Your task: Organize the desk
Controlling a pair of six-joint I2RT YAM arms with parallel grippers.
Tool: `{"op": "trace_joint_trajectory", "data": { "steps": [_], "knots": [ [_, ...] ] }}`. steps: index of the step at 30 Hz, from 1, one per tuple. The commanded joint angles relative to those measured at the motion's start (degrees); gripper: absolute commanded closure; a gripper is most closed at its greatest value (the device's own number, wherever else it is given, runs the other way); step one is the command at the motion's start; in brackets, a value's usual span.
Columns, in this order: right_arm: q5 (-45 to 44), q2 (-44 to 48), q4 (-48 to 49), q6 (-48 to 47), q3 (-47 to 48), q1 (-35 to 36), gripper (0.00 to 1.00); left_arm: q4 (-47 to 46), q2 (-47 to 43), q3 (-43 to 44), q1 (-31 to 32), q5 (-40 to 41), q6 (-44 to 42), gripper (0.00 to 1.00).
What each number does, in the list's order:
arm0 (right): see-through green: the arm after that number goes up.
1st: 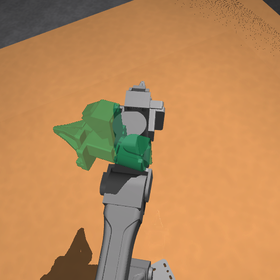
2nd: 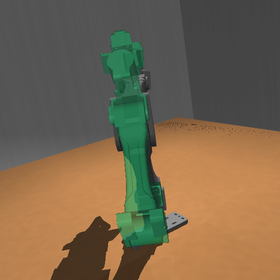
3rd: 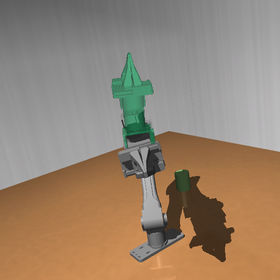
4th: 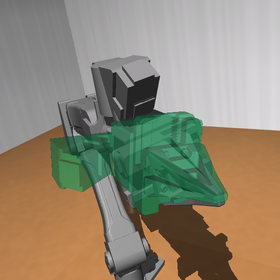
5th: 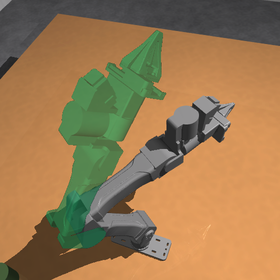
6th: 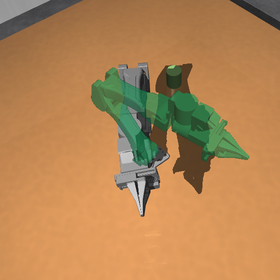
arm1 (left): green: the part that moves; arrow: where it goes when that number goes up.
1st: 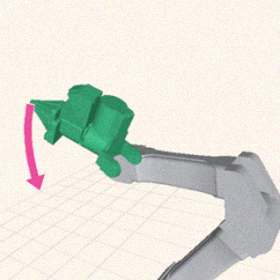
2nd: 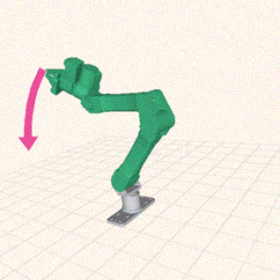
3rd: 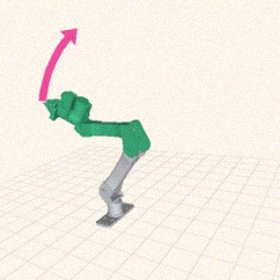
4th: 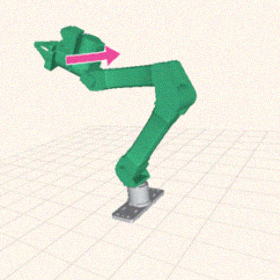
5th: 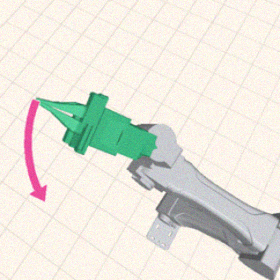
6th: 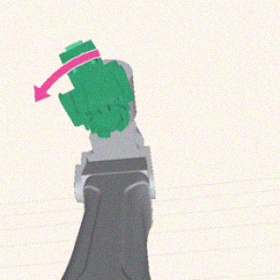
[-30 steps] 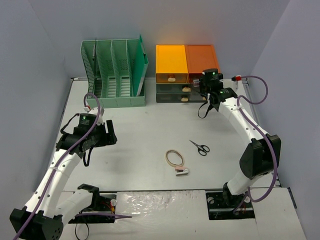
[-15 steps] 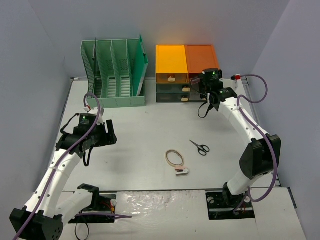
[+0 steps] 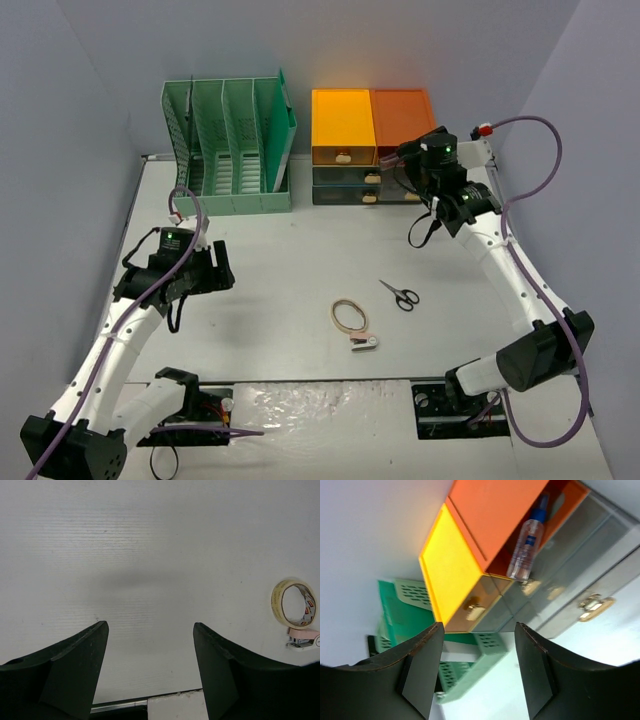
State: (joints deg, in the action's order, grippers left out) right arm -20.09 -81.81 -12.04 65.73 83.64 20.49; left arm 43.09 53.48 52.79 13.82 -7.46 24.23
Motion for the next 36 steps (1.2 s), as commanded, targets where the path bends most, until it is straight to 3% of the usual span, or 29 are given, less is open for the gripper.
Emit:
{"op": "trace_joint_trajectory", "data": {
  "steps": [1, 9, 16, 22, 36],
  "knots": [
    [-3.65, 1.46, -8.53, -14.70, -3.36, 1.84, 0.47, -1.97, -0.04, 2.41, 0.41, 0.57, -0.59, 0.34],
    [-10.94, 3.92, -15.44, -17.59, -11.84, 4.11, 0.49, -1.20, 0.84, 3.22, 0.41, 0.84, -1.46, 0.34],
    [-18.52, 2.17, -15.16, -20.46, -10.23, 4.63, 0.48, -1.78, 1.63, 3.28, 0.41, 0.43, -1.55, 0.34],
    [-20.52, -0.48, -6.17, -26.43, -11.75, 4.14, 0.46, -2.05, 1.63, 2.84, 0.41, 0.47, -1.58, 0.34],
    [-14.07, -10.64, 11.67, -33.38, -10.24, 0.22, 0.44, -0.10, 1.99, 4.61, 0.41, 1.83, -3.05, 0.34]
  ]
}}
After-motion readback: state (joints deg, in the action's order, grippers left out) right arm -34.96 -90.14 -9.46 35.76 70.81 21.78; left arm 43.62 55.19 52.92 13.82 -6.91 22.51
